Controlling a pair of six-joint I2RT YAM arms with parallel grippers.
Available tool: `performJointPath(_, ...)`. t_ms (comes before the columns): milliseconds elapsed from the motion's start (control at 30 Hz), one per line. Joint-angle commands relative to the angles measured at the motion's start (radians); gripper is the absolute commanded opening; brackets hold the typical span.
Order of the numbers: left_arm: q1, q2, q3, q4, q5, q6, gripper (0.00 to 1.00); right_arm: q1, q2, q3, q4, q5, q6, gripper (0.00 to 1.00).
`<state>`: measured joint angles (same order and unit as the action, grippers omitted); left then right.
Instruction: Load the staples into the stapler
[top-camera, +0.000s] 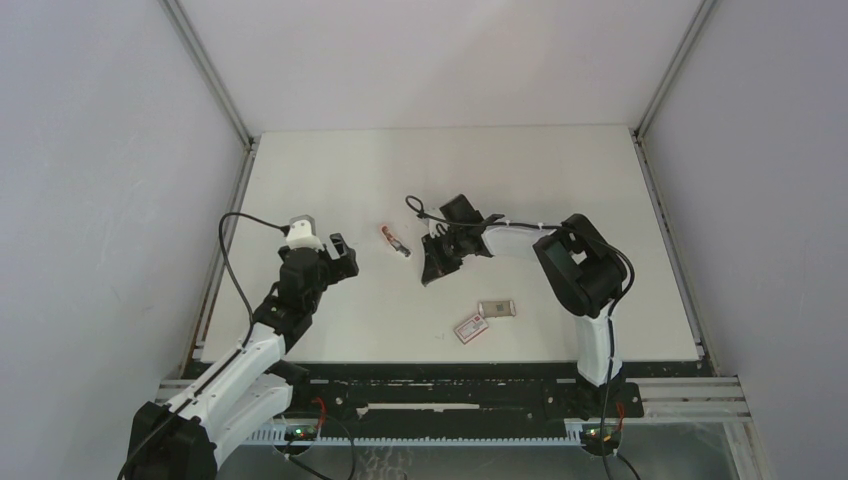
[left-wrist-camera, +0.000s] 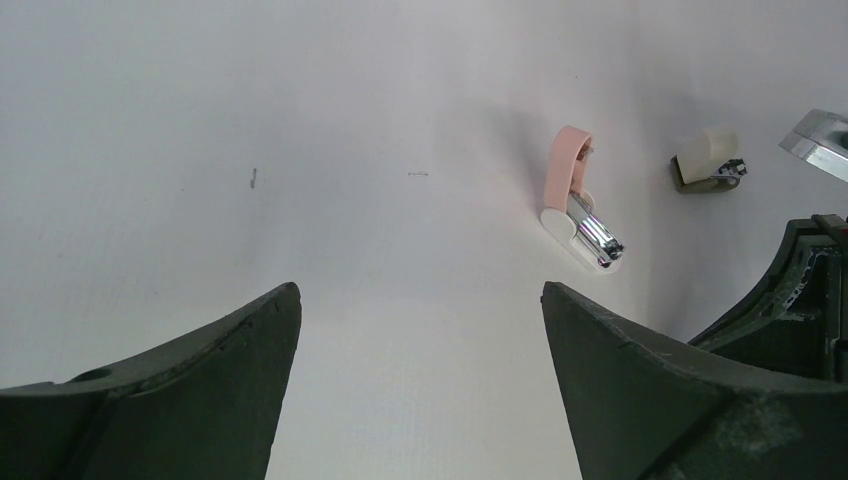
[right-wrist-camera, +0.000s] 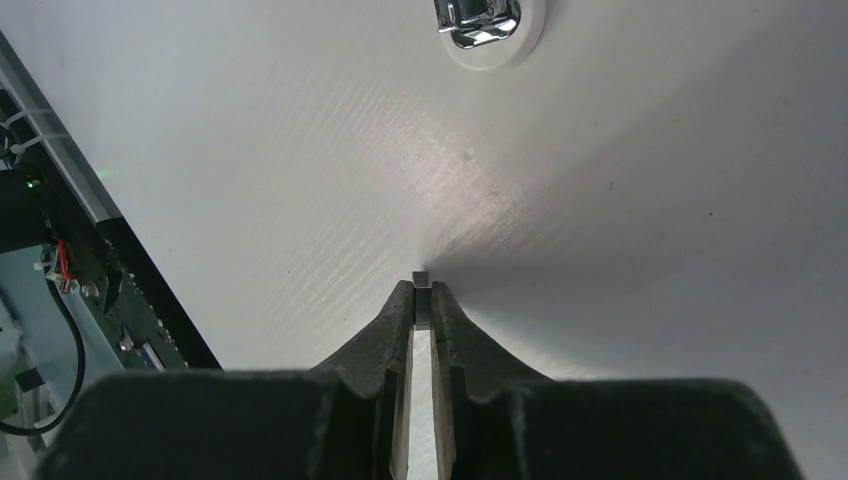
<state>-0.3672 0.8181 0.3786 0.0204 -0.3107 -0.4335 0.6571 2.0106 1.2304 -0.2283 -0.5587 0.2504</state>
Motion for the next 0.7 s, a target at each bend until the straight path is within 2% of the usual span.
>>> performJointPath(0, -0.001, -0.003, 0.011, 0.034, -0.005, 0.011, 0.94, 0.008, -0.002, 0.006, 0.009, 0.053, -0.015, 0.09)
performJointPath(200, 0.0, -0.004, 0.011, 0.031, -0.005, 0.012, 0.94, 0.02, -0.014, 0.006, -0.033, 0.163, -0.035, 0.24)
performJointPath(400, 0.0, -0.009, 0.011, 0.03, -0.009, 0.012, 0.94, 0.033, -0.048, 0.006, -0.075, 0.26, -0.056, 0.31)
performJointPath(567, 0.0, -0.011, 0.009, 0.029, -0.01, 0.012, 0.94, 0.063, -0.096, 0.006, -0.115, 0.4, -0.092, 0.37)
performJointPath(667, -0.001, -0.013, 0.009, 0.028, -0.008, 0.013, 0.94, 0.079, -0.117, 0.006, -0.124, 0.42, -0.104, 0.41)
